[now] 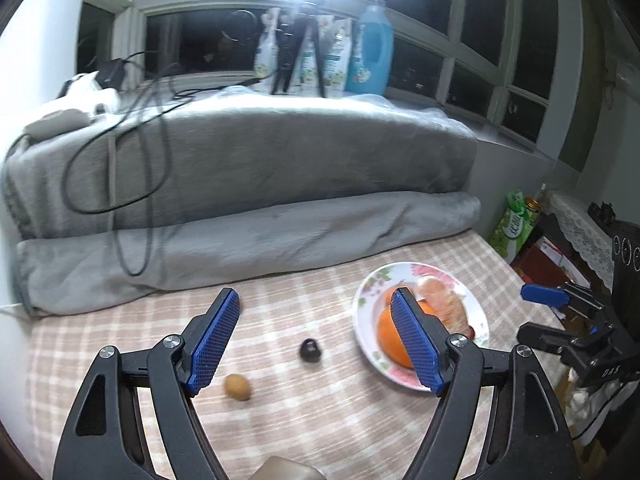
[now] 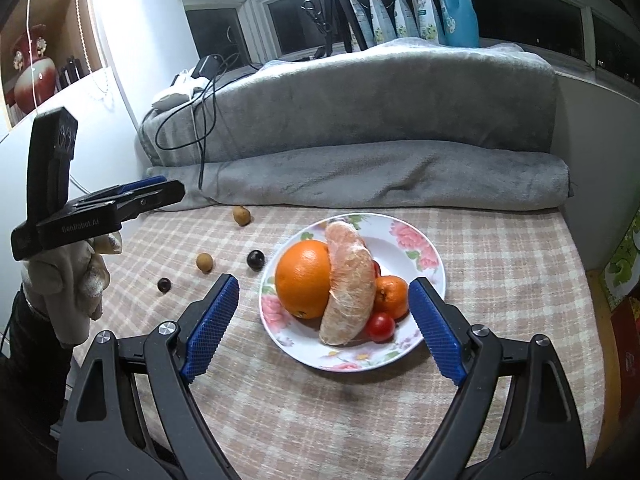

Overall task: Organize fruits
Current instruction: 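Move the left tool to the dark plum while the right tool approaches a brown longan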

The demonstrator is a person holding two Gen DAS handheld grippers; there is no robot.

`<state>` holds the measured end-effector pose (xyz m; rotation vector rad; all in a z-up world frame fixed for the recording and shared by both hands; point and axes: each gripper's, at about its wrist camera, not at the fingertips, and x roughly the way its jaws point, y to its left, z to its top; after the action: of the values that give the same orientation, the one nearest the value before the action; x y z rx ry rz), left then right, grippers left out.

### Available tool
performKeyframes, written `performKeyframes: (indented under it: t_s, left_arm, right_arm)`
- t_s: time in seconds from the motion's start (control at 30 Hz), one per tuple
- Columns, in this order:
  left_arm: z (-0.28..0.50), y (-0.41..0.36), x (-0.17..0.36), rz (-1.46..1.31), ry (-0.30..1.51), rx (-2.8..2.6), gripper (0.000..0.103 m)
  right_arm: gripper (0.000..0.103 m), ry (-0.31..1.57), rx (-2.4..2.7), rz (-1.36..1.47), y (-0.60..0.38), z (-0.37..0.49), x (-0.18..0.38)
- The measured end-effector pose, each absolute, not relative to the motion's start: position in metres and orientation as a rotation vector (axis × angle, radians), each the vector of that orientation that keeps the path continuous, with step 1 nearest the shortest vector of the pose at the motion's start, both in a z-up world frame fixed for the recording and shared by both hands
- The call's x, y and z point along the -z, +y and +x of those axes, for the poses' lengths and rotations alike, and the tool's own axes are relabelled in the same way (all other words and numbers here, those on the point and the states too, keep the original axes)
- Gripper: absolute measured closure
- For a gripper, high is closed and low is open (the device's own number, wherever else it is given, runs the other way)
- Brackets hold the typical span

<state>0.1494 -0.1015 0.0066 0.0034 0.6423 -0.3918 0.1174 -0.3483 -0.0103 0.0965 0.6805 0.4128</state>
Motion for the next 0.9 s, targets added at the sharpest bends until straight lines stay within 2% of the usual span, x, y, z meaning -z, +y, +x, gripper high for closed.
performKeyframes:
  t_s: [0.53,0.9]
  left_arm:
    - [0.127,-0.022,0.007,-0.077,0.648,0.237,0.025]
    - [0.108,0.006,0.018,-0.082,0.654,0.169,0.025]
  right_arm:
    - [0.014,0.679,-0.513,0.053,-0.296,0.132,0.003]
    - [0.014,0.715,-0.562,0.003,-0.254,0.145,0.008]
